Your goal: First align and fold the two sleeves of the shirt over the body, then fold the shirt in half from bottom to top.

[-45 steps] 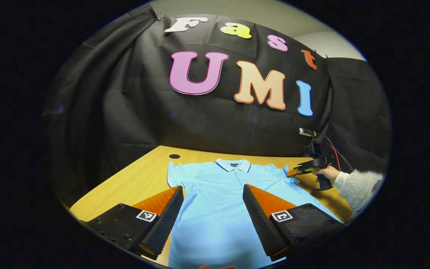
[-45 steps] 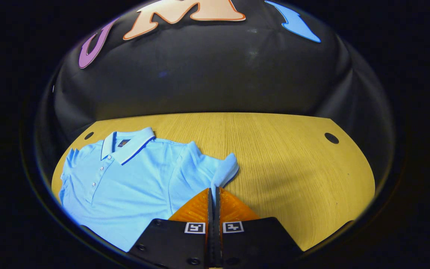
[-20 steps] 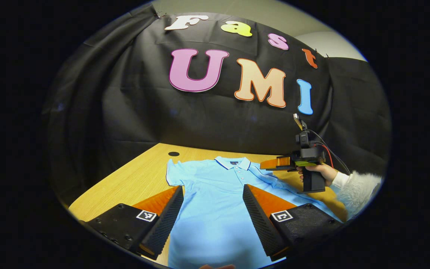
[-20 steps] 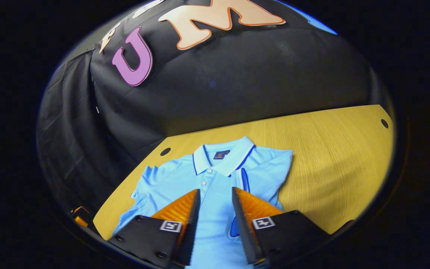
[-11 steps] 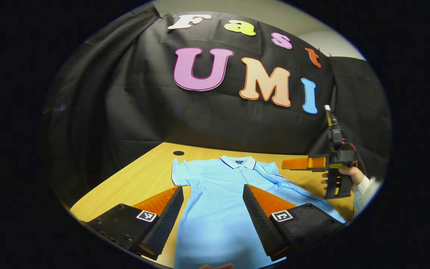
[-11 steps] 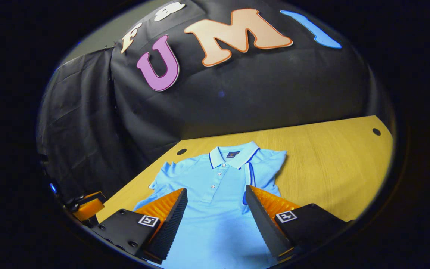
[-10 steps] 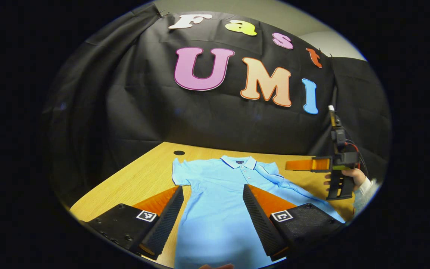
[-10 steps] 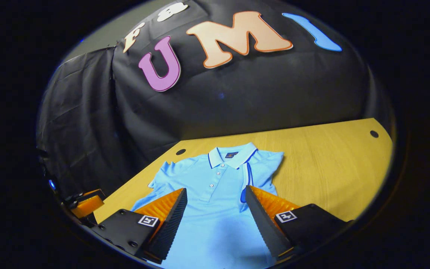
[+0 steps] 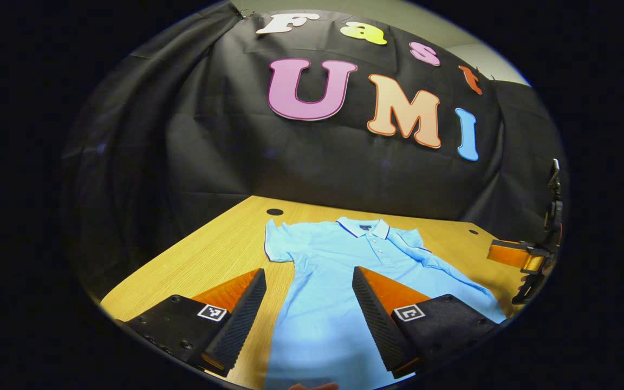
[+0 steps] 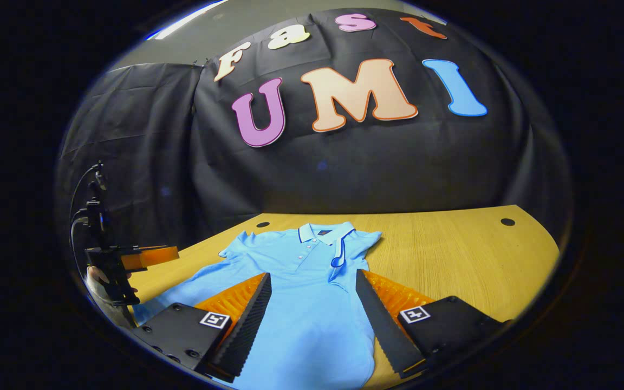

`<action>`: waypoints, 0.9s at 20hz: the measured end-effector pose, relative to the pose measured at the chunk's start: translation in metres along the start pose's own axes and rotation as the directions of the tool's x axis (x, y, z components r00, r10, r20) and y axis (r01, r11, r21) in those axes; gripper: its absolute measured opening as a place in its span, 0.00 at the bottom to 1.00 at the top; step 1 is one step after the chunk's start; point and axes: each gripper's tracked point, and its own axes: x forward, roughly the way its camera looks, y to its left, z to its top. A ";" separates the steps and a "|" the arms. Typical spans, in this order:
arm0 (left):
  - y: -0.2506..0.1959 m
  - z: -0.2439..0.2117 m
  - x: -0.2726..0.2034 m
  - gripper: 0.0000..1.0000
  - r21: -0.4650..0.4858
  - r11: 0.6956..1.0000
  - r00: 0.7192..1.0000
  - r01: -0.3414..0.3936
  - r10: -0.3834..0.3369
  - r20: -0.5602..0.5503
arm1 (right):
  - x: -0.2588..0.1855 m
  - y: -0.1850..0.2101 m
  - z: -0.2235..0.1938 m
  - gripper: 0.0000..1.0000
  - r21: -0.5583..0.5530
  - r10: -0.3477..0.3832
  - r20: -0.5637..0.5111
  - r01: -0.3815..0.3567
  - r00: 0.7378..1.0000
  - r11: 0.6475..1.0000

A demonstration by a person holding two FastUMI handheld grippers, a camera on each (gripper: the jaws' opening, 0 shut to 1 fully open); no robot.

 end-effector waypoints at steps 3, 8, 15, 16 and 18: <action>0.008 0.009 0.013 0.95 0.007 0.999 0.999 -0.032 0.032 0.013 | -0.013 -0.005 0.007 0.98 0.003 -0.010 0.032 0.010 0.999 1.000; 0.015 0.023 0.045 0.94 -0.027 0.999 0.999 -0.028 0.027 -0.026 | -0.025 -0.006 0.013 0.98 -0.022 -0.014 0.052 0.015 0.999 1.000; 0.037 0.036 0.112 0.94 -0.011 0.997 0.990 -0.082 0.080 -0.113 | -0.020 -0.014 0.005 0.98 -0.025 -0.017 0.029 0.018 0.999 1.000; 0.041 0.036 0.124 0.94 -0.004 0.996 0.988 -0.090 0.088 -0.128 | -0.020 -0.015 0.005 0.98 -0.022 -0.019 0.024 0.019 1.000 1.000; 0.051 0.038 0.149 0.94 0.018 0.994 0.982 -0.109 0.110 -0.153 | -0.021 -0.018 0.006 0.98 -0.023 -0.026 0.023 0.027 0.999 0.999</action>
